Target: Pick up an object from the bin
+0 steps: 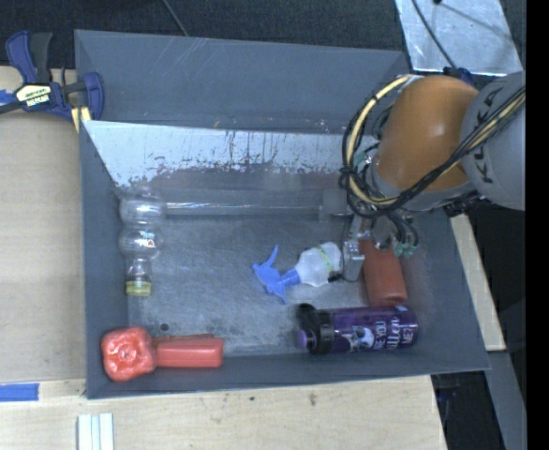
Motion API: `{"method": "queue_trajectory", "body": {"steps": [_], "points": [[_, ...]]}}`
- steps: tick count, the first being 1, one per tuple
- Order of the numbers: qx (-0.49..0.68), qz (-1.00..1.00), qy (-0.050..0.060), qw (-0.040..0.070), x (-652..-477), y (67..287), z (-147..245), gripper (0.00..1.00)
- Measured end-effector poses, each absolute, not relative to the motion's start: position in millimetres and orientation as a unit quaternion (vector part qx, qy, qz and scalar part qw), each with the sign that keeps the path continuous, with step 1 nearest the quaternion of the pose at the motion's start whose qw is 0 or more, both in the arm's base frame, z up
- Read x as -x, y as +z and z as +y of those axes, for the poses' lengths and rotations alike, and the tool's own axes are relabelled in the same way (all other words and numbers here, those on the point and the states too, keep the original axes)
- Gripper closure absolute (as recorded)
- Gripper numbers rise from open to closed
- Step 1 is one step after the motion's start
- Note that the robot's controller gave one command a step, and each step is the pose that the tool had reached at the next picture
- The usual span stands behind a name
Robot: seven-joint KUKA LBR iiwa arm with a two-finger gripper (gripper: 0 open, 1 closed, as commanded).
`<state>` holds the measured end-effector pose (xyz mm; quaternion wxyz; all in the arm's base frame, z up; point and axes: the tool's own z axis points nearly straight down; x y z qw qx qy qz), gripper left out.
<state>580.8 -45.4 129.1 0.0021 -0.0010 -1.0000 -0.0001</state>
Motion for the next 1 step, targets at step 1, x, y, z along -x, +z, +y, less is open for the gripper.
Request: {"method": "queue_trajectory", "body": {"steps": [1], "points": [[0.001, -1.000, 0.000, -0.002, -582.5, 134.0, -45.4, 0.00]]}}
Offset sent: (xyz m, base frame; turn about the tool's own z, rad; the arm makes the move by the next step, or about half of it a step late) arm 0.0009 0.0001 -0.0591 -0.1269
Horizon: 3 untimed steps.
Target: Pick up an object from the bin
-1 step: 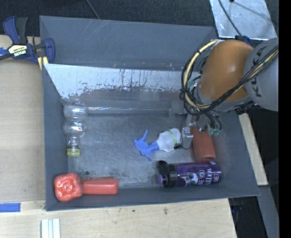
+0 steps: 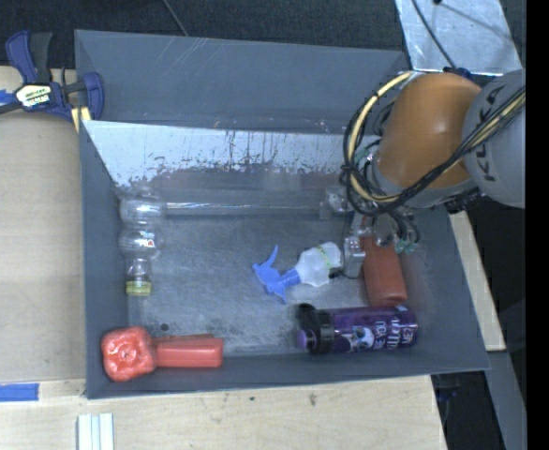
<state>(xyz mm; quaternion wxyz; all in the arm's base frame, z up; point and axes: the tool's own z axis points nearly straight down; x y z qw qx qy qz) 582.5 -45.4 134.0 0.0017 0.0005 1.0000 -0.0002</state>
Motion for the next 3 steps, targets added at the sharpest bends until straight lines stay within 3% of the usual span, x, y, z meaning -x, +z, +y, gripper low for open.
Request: {"method": "queue_trajectory", "body": {"steps": [1, 2, 3], "points": [[0.062, 0.998, 0.000, 0.001, -582.4, 70.1, -45.3, 1.00], [0.062, 0.998, 0.000, 0.001, -582.4, 70.1, -45.3, 1.00], [0.057, 0.998, 0.000, -0.001, -591.3, 124.3, -62.9, 1.00]]}}
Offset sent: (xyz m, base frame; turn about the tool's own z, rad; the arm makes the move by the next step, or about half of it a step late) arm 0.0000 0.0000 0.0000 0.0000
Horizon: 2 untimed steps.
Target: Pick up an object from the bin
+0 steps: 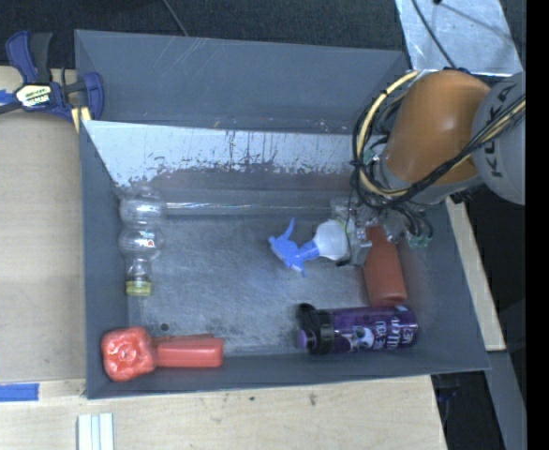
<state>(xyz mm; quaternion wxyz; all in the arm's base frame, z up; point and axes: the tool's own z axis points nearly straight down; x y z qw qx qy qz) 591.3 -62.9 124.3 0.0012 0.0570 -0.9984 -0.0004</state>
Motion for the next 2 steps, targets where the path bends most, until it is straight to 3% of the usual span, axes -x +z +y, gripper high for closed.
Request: {"method": "queue_trajectory", "body": {"steps": [1, 2], "points": [[-0.082, -0.997, 0.000, -0.002, -589.1, 200.0, -75.4, 1.00], [-0.082, -0.997, 0.000, -0.002, -589.1, 200.0, -75.5, 1.00]]}}
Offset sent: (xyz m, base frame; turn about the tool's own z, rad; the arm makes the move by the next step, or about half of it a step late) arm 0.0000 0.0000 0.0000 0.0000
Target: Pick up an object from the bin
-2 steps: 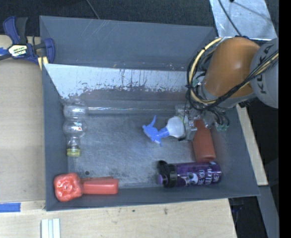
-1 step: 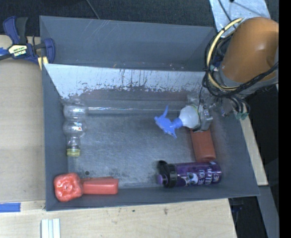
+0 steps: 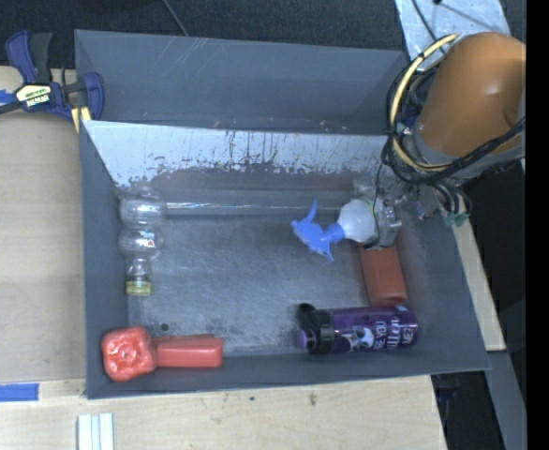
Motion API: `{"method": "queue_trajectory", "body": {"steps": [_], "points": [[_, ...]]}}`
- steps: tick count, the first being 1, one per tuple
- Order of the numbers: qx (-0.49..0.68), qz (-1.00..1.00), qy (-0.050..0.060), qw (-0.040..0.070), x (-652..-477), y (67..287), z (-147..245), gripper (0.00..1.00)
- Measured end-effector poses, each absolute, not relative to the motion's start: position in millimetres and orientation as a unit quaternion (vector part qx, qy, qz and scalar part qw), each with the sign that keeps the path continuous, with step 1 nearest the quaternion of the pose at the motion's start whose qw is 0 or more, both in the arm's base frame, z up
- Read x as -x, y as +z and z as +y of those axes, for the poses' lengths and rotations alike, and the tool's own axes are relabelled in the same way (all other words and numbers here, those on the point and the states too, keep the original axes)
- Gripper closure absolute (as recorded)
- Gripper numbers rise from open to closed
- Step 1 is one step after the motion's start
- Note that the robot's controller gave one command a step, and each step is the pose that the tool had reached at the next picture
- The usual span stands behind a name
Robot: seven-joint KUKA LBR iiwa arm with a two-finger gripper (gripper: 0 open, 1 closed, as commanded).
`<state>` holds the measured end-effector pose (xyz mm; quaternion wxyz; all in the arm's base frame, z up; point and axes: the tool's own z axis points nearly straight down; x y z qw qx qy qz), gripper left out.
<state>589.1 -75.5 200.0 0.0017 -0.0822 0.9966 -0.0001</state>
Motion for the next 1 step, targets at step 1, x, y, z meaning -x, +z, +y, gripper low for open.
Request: {"method": "queue_trajectory", "body": {"steps": [1], "points": [[0.078, 0.997, 0.000, -0.001, -589.0, 252.8, -78.2, 1.00]]}}
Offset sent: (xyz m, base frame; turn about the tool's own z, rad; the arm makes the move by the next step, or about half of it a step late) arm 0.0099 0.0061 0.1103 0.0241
